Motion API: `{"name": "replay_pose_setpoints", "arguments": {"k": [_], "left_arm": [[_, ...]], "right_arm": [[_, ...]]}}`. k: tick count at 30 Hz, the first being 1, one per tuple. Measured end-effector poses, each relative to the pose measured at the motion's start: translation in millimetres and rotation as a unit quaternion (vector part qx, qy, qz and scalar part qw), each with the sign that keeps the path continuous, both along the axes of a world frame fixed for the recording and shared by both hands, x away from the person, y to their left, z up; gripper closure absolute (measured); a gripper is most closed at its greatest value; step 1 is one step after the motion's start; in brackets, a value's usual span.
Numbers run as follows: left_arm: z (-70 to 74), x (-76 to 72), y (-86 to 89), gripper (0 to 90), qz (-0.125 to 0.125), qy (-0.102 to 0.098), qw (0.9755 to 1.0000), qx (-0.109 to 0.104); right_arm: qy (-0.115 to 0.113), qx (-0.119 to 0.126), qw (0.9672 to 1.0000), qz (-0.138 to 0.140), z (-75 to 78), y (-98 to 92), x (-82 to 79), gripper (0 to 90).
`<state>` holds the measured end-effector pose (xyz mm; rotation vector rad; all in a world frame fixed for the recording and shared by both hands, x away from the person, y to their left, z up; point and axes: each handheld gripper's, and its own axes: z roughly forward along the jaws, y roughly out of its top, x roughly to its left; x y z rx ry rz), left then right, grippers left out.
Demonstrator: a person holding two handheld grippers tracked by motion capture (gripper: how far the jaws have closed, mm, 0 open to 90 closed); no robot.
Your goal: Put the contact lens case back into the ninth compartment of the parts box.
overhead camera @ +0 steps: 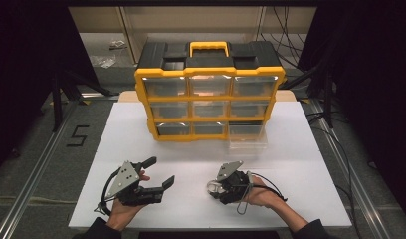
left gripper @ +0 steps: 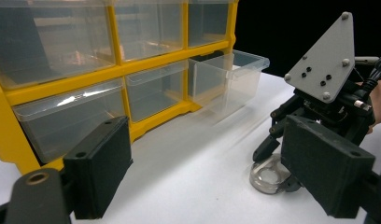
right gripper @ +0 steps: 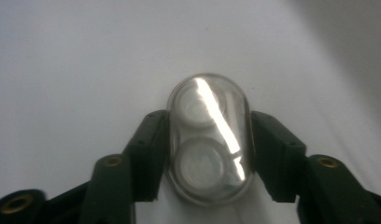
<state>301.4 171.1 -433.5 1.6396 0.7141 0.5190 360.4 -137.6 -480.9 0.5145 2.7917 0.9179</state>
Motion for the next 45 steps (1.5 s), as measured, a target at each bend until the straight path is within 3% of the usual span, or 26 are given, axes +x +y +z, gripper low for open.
{"name": "replay_pose_setpoints", "arguments": {"k": [7, 19, 30, 34, 35, 45], "left_arm": [[0.0, -0.3, 0.5, 15.8, -0.001, -0.001, 1.0000, 0.002], [0.2, -0.5, 0.5, 15.9, 0.000, -0.001, 1.0000, 0.000], [0.2, -0.8, 0.5, 15.9, 0.001, -0.001, 1.0000, 0.000], [0.0, -0.9, 0.5, 15.9, 0.001, -0.001, 1.0000, 0.001], [0.2, -0.7, 0.8, 15.9, 0.001, -0.002, 1.0000, 0.001], [0.1, -0.8, 0.8, 15.9, 0.001, -0.002, 1.0000, 0.001]], "right_arm": [[-0.007, -0.006, 0.9999, 0.004, 1.9, 0.9, -1.9, 49.6], [-0.023, 0.026, 0.9994, -0.005, 11.0, -2.8, -0.4, 49.6], [-0.051, 0.067, 0.9962, -0.023, 18.9, -6.5, 0.4, 49.6], [-0.069, 0.084, 0.9935, -0.033, 22.2, -8.0, 0.3, 49.6], [-0.077, 0.098, 0.9913, -0.040, 24.6, -9.3, 0.7, 49.6], [-0.099, 0.127, 0.9850, -0.061, 30.2, -14.0, 1.8, 49.7]]}}
